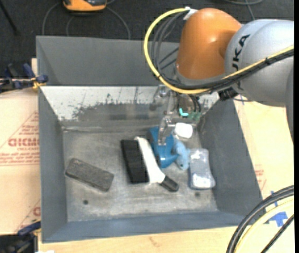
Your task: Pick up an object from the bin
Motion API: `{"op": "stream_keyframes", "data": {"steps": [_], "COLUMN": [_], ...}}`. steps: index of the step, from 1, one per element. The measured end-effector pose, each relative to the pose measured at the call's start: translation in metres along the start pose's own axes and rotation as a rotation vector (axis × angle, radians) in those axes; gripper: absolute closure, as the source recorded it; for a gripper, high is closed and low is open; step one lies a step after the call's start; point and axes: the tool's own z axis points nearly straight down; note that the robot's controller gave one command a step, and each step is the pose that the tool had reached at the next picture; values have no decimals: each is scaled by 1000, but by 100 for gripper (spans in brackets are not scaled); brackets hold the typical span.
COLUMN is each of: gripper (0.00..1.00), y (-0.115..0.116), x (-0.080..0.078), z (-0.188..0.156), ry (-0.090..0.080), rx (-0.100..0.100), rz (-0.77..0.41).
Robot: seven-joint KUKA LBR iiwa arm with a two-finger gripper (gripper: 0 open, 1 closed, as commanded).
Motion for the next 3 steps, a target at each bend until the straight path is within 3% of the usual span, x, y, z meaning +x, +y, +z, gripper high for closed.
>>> {"op": "stream_keyframes", "data": {"steps": [1,2,3], "gripper": [0,0,0], "y": [0,-49,-70], "x": [-2,29,24], "z": [-4,38,61], "ry": [-8,-9,-7], "rx": [0,-1,1], "rz": [0,94,124]}}
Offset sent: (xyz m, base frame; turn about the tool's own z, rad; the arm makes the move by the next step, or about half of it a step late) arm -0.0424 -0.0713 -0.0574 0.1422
